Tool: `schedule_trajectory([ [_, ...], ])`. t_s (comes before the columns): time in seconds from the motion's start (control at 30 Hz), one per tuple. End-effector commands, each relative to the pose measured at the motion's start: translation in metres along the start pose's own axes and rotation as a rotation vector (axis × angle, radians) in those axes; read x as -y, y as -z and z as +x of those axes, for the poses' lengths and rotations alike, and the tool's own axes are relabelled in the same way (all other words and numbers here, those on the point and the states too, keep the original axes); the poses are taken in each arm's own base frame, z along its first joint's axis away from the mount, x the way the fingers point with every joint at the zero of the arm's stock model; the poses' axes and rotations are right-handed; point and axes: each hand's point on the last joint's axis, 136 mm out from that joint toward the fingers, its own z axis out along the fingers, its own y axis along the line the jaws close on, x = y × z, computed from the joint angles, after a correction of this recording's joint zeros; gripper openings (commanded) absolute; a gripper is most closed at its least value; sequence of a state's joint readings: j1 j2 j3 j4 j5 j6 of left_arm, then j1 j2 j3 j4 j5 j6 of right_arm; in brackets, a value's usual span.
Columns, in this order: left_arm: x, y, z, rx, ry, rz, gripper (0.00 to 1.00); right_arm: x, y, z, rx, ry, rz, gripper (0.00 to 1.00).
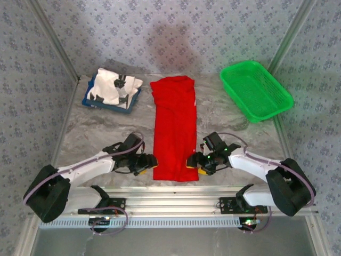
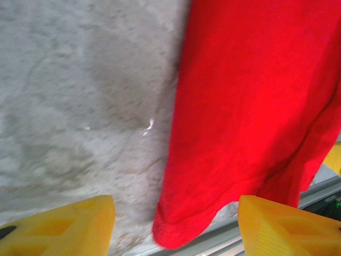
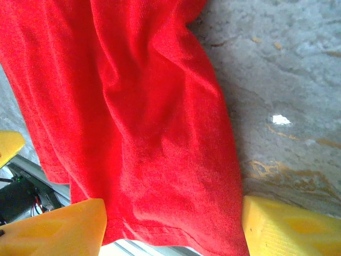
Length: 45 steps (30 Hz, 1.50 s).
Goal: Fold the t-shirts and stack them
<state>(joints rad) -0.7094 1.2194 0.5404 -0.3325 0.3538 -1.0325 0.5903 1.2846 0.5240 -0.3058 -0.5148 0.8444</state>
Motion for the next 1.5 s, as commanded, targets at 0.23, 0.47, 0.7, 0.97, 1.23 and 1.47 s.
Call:
schedule_trajectory([
  [0.23,0.03,-0.036,0.002,-0.028,-0.029,-0.001,0.58,0.005,-0.01,0.012,-0.049,0.019,0.011,0.67],
  [0.47,0.044,-0.047,0.004,-0.021,-0.029,0.038,0.48,0.006,-0.018,0.02,-0.07,0.013,0.029,0.63],
  [0.7,0.071,-0.051,0.003,-0.038,-0.066,0.041,0.41,0.003,-0.022,0.022,-0.096,0.016,0.079,0.55],
  [0.97,0.052,-0.048,0.012,-0.053,-0.064,-0.022,0.2,0.0,-0.027,0.023,-0.113,0.014,0.133,0.21],
  [1.23,0.022,-0.025,0.02,-0.019,-0.039,-0.089,0.02,-0.006,-0.011,0.025,-0.095,-0.002,0.151,0.0],
  [1.47,0.019,-0.022,0.019,0.004,-0.021,-0.085,0.0,-0.008,-0.007,0.023,-0.081,-0.018,0.147,0.0],
])
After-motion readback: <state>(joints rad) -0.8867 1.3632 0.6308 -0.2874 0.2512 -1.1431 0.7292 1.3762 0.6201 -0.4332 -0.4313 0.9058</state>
